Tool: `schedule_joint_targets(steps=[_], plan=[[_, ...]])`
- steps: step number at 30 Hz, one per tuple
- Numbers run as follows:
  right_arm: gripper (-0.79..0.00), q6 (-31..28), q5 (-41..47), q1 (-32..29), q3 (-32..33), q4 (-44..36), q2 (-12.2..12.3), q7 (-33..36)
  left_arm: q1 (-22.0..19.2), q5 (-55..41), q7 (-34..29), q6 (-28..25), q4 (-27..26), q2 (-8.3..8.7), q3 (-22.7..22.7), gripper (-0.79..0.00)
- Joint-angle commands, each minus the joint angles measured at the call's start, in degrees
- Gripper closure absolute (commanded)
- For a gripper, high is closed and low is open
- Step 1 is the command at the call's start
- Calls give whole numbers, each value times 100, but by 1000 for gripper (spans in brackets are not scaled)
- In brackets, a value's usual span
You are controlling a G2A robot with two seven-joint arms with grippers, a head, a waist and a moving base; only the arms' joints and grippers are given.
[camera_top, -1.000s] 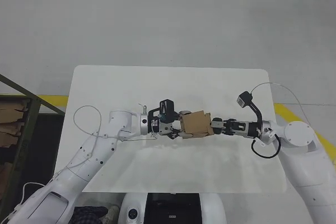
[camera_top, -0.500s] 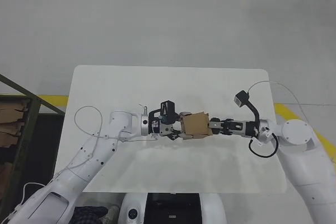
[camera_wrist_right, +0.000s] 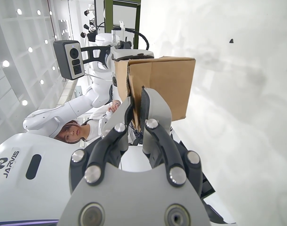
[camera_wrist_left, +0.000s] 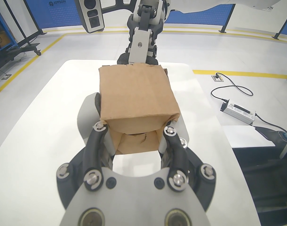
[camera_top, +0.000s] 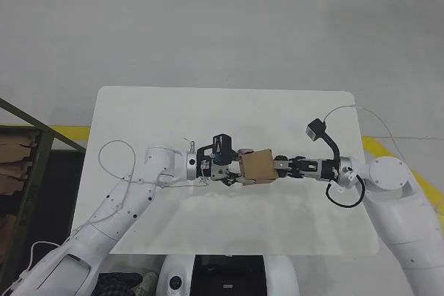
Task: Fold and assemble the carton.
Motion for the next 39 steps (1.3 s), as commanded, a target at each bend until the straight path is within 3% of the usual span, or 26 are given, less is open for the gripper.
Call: schedule_joint_targets(steps=[1, 4, 10, 16, 22, 39], plan=[[-108, -2, 20, 14, -19, 11, -2, 0, 3, -26, 13, 4, 22, -2, -2, -366], [-160, -24, 129, 23, -10, 61, -2, 5, -9, -67, 14, -2, 68, -3, -16, -369], [-163, -78, 278, -34, 102, 122, 20, 19, -2, -115, 16, 0, 122, 7, -83, -366], [-120, -93, 347, -91, 152, 109, 36, 21, 4, -163, 17, -1, 141, 9, -111, -366], [0, -85, 325, -95, 113, 115, 43, 57, 1, -179, 36, 18, 144, 11, -141, -363], [0, -88, 189, 36, -146, 117, 22, 26, 10, -211, 8, 44, 95, 10, -178, -363]])
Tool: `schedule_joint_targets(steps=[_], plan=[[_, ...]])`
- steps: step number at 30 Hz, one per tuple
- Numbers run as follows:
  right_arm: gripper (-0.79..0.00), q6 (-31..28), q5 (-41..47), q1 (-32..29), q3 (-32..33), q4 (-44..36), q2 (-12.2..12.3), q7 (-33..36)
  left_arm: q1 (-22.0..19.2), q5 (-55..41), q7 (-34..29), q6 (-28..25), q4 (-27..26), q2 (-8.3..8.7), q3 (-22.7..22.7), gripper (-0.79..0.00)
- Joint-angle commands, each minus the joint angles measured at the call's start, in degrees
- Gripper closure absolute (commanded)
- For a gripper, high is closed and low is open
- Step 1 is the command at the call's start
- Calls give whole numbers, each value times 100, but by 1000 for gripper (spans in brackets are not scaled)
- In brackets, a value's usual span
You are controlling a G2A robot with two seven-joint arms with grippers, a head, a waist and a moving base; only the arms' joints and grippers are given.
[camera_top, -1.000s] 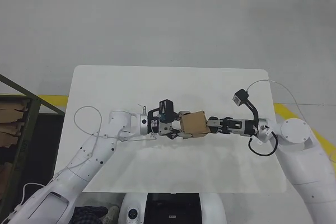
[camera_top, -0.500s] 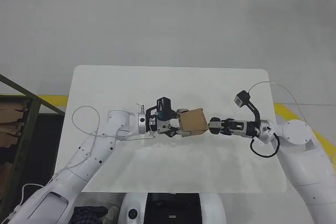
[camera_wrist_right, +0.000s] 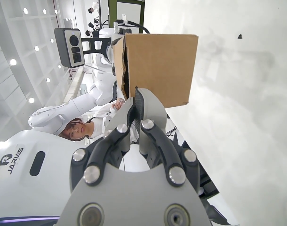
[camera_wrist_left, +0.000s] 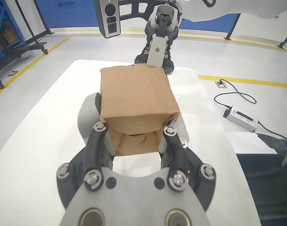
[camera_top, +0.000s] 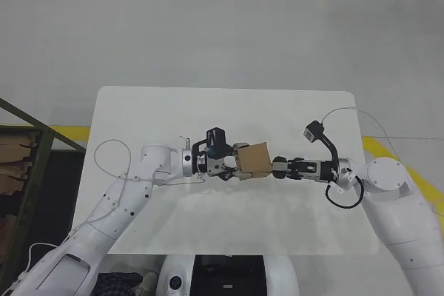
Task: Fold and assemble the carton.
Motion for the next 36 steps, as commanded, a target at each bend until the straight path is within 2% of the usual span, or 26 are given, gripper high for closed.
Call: schedule_joint_targets(steps=[1, 12, 24, 27, 28, 31, 33, 34, 36], plan=[[0, 7, -9, 13, -22, 8, -2, -7, -4, -3, 4, -1, -1, -2, 1, -363], [0, -55, 108, -46, 215, 155, 40, -118, -29, -30, 36, 2, 176, -14, 6, -360], [0, -152, 320, -301, 561, 113, 99, -270, -177, 494, -22, 510, 1020, -121, 352, -357], [0, -163, 337, -351, 543, 81, 99, -290, -248, 643, 26, 559, 1222, -150, 443, -379], [0, -167, 341, -358, 535, 80, 97, -296, -261, 683, 40, 579, 1250, -154, 456, -391], [0, -181, 365, -371, 475, 92, 87, -326, -303, 720, 121, 570, 1441, -162, 466, -505], [0, -184, 366, -356, 430, 111, 79, -335, -318, 720, 137, 547, 1548, -164, 465, -720], [0, -187, 373, -347, 407, 120, 75, -343, -336, 738, 98, 523, 1600, -164, 467, -785], [0, -196, 361, -322, 367, 134, 68, -347, -362, 754, 44, 480, 1668, -159, 457, -785]])
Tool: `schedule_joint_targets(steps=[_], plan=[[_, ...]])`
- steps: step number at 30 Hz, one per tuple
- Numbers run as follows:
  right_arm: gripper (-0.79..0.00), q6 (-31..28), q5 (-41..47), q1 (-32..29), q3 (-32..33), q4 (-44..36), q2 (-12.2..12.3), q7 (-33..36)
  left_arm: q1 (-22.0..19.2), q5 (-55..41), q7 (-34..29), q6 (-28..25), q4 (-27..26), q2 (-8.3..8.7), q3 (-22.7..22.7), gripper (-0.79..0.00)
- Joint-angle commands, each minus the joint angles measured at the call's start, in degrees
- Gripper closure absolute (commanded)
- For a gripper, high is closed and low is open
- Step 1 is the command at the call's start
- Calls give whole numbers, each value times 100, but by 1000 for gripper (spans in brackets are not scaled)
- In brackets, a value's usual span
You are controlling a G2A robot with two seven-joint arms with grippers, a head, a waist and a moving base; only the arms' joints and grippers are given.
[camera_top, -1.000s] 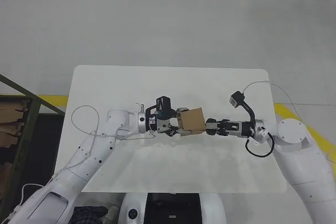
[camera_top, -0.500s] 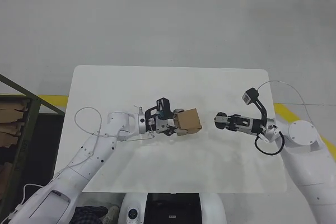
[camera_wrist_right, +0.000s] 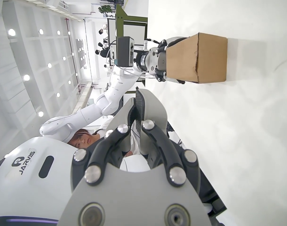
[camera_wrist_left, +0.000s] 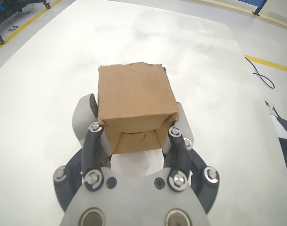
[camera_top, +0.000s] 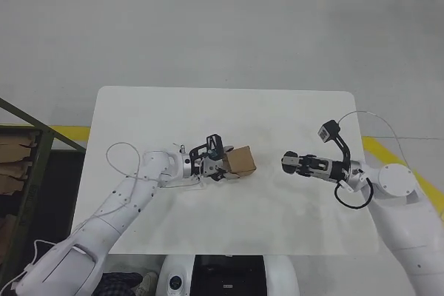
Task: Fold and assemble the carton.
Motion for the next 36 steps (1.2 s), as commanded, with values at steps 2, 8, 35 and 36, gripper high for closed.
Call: schedule_joint_targets(steps=[2, 8, 35, 36], plan=[[0, -8, -11, 35, -41, 23, -7, -7, -28, -13, -56, -69, 64, 15, -48, -785], [0, -30, -7, 87, -88, 70, -17, -22, 86, -174, -102, -278, -95, 98, -283, -785], [0, -942, -119, 1735, -175, 2275, -253, -1655, 807, -2113, -768, 833, -1165, 461, -2297, -785], [0, -967, -154, 1788, -166, 2333, -264, -1814, 831, -2255, -835, 900, -1158, 468, -2372, -785]])
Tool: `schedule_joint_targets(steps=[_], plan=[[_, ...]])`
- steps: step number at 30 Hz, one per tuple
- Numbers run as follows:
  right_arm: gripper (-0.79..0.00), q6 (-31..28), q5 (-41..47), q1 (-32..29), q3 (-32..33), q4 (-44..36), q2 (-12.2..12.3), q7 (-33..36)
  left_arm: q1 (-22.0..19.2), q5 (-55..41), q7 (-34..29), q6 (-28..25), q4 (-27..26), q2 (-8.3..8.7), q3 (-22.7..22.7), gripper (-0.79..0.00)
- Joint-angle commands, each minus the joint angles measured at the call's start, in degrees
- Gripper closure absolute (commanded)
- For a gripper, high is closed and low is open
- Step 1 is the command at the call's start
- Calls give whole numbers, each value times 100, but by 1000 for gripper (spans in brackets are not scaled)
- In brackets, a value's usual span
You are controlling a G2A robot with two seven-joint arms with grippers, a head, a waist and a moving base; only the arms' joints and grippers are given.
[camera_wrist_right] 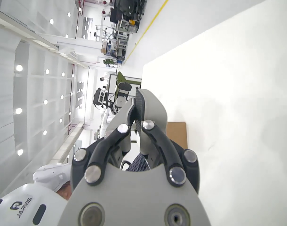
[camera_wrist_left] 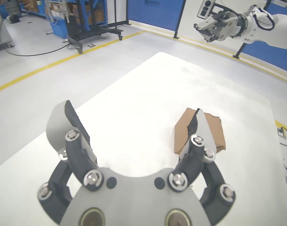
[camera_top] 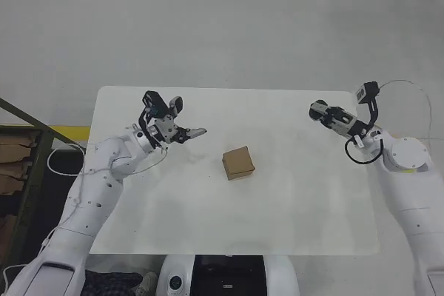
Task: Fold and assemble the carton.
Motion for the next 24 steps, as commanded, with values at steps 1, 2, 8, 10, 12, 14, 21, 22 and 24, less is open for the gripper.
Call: schedule_joint_targets(steps=[1, 2, 8, 10, 12, 14, 21, 22, 24], plan=[[0, -45, -123, 100, 9, 101, -15, -307, 39, -241, -150, 126, 10, 17, -153, -785], [0, -67, -193, 143, 11, 139, -21, -420, 55, -322, -231, 170, 12, 30, -240, -785], [0, -164, -822, 273, 120, 332, -16, -1197, 133, -791, -536, 81, 119, 125, -784, -785], [0, -192, -1014, 265, 181, 343, -7, -1443, 177, -912, -592, 70, 128, 150, -928, -785], [-22, -202, -1227, 242, 249, 325, 7, -1683, 241, -1029, -592, 46, 100, 172, -1069, -785], [-15, -200, -1345, 204, 340, 299, 22, -1885, 302, -1097, -606, 30, 72, 197, -1211, -785], [0, -127, -1777, 53, 555, 167, 64, -2282, 554, -1362, -688, 41, -77, 265, -1624, -785], [0, -125, -1814, 30, 572, 155, 66, -2323, 586, -1395, -701, 49, -98, 270, -1661, -785], [0, -141, -1854, -25, 617, 135, 68, -2412, 650, -1450, -696, 65, -152, 277, -1714, -785]])
